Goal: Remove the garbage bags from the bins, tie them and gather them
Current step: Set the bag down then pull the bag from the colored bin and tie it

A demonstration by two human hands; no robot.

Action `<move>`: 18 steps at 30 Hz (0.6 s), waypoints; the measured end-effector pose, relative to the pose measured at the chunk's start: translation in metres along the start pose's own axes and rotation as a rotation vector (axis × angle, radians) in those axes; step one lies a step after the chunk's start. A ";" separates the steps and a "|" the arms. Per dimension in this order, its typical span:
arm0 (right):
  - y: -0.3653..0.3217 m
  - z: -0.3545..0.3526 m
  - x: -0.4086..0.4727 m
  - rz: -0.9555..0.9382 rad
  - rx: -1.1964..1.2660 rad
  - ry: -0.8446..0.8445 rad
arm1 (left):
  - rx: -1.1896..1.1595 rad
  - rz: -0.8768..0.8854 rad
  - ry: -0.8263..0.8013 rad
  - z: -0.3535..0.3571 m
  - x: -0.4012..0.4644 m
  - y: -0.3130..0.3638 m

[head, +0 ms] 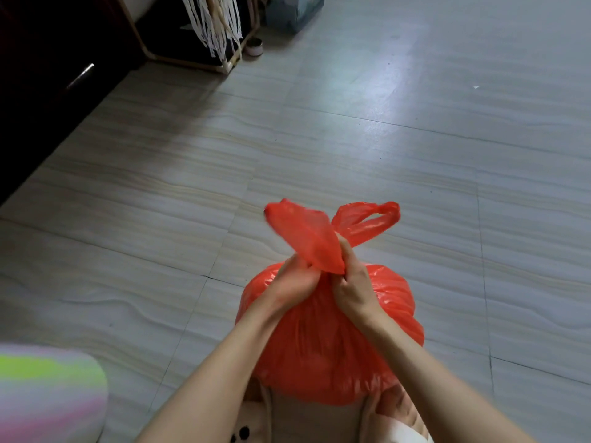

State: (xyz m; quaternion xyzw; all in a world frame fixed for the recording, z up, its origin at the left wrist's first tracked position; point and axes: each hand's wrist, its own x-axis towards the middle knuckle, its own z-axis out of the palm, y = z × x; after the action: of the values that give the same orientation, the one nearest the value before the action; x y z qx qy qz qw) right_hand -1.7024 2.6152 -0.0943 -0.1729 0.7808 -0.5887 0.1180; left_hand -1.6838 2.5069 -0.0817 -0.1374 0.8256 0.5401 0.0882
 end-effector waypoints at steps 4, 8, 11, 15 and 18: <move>0.000 -0.003 0.000 0.034 -0.178 -0.045 | -0.322 0.064 -0.221 -0.015 -0.017 0.002; -0.004 0.000 -0.002 0.013 -0.343 -0.207 | -0.151 0.021 -0.204 -0.006 -0.019 0.002; -0.006 0.003 0.000 0.012 -0.372 -0.202 | -0.245 -0.194 0.207 0.005 -0.013 0.001; -0.007 0.002 0.005 0.297 0.098 -0.063 | -0.685 -0.289 0.306 0.009 -0.006 -0.009; -0.006 -0.003 0.007 0.389 0.377 -0.043 | -0.826 -0.186 0.176 0.004 -0.011 -0.009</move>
State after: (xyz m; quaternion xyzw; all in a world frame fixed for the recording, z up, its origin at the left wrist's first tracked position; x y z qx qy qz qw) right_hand -1.7090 2.6135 -0.0879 -0.0072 0.6733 -0.6860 0.2757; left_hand -1.6708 2.5081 -0.0881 -0.2804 0.5288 0.8011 0.0033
